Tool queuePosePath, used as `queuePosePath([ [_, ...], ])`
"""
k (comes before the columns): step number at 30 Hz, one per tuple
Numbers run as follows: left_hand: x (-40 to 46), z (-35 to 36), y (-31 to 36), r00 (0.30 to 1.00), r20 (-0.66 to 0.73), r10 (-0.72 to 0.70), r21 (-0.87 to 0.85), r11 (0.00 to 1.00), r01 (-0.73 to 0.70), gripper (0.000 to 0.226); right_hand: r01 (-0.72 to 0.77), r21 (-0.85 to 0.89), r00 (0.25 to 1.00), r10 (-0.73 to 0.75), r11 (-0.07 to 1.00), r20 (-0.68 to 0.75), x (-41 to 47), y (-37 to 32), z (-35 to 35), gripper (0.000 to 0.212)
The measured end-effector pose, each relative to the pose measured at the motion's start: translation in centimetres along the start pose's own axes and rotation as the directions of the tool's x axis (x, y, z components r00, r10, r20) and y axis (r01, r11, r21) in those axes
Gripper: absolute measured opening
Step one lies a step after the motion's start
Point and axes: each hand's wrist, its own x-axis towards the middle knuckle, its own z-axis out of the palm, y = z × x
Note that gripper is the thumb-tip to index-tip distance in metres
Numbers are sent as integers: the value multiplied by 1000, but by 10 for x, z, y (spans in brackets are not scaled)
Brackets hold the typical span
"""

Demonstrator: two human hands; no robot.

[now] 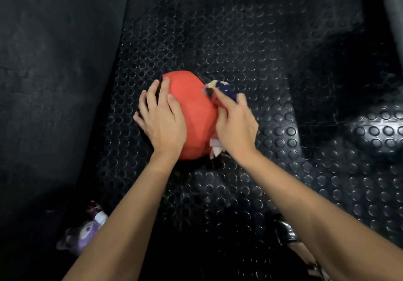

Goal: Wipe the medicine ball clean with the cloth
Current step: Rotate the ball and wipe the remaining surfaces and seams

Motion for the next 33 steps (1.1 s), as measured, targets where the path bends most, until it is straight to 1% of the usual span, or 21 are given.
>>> queuePosePath([
  [1, -1, 0, 0, 1000, -4, -4, -4, 1000, 4, 49, -81, 32, 997, 81, 996, 0, 7, 3, 2, 44],
  [2, -1, 0, 0, 1000, -10, -6, -4, 1000, 6, 49, -122, 55, 992, 122, 991, -5, 8, 3, 3, 44],
  [3, -1, 1, 0, 1000, -14, -7, -3, 1000, 7, 49, -114, 71, 993, 115, 991, -15, 3, -1, 5, 45],
  [5, 2, 1, 0, 1000, -15, -21, -11, 1000, 21, 50, -1, 91, 1000, 3, 996, -25, -18, -9, 6, 45],
  [7, 3, -1, -2, 999, -22, -31, -23, 999, 31, 50, 112, 94, 993, -114, 989, 18, -40, -14, 8, 48],
  [8, 2, -1, -4, 999, -23, -27, -34, 999, 26, 50, 127, 94, 991, -130, 987, 23, -45, -13, 10, 49],
  [9, 0, -2, -6, 1000, -24, -18, -45, 999, 17, 50, 102, 106, 995, -103, 989, 3, -45, -9, 11, 49],
  [10, -1, -2, -8, 1000, -27, -11, -53, 999, 9, 50, 32, 139, 999, -29, 990, -23, -42, -4, 13, 48],
  [11, -2, -2, -10, 1000, -29, -6, -56, 998, 4, 50, -79, 186, 996, 84, 979, -20, -35, 0, 15, 46],
  [13, -3, -2, -10, 1000, -28, 0, -58, 998, -1, 53, -335, 271, 941, 333, 902, 55, -18, 15, 22, 42],
  [14, -5, -3, -10, 1000, -24, 9, -57, 998, -10, 55, -411, 301, 911, 399, 861, 102, -12, 24, 25, 41],
  [15, -8, -4, -10, 1000, -16, 26, -58, 998, -27, 56, -443, 325, 896, 420, 836, 142, -9, 31, 28, 40],
  [19, -11, -15, -13, 996, 23, 89, -153, 985, -85, 49, -471, 349, 881, 415, 810, 226, -16, 43, 29, 40],
  [20, -9, -19, -9, 996, 34, 82, -176, 981, -75, 46, -472, 351, 881, 417, 809, 224, -19, 44, 27, 40],
  [22, -1, -21, 4, 999, 41, -1, -181, 983, 8, 40, -471, 331, 881, 418, 818, 222, -29, 45, 21, 40],
  [24, 7, -15, 17, 991, 73, -110, -89, 989, 117, 41, -445, 320, 894, 392, 836, 219, -41, 42, 18, 39],
  [25, 8, -11, 19, 987, 102, -122, -18, 992, 124, 46, -423, 331, 905, 372, 843, 209, -46, 40, 17, 39],
  [28, 6, -4, 15, 989, 144, -41, 103, 994, 26, 53, -398, 367, 917, 363, 841, 164, -28, 32, 20, 36],
  [30, 2, -4, 9, 993, 119, 0, 126, 992, -15, 53, -449, 342, 893, 414, 826, 174, -4, 30, 18, 32],
  [31, 0, -4, 8, 995, 101, 9, 133, 991, -23, 53, -441, 304, 897, 409, 844, 167, 1, 27, 16, 31],
  [33, -2, -5, 6, 997, 76, 20, 130, 991, -29, 56, -321, 231, 946, 297, 918, 133, -8, 16, 8, 35],
])
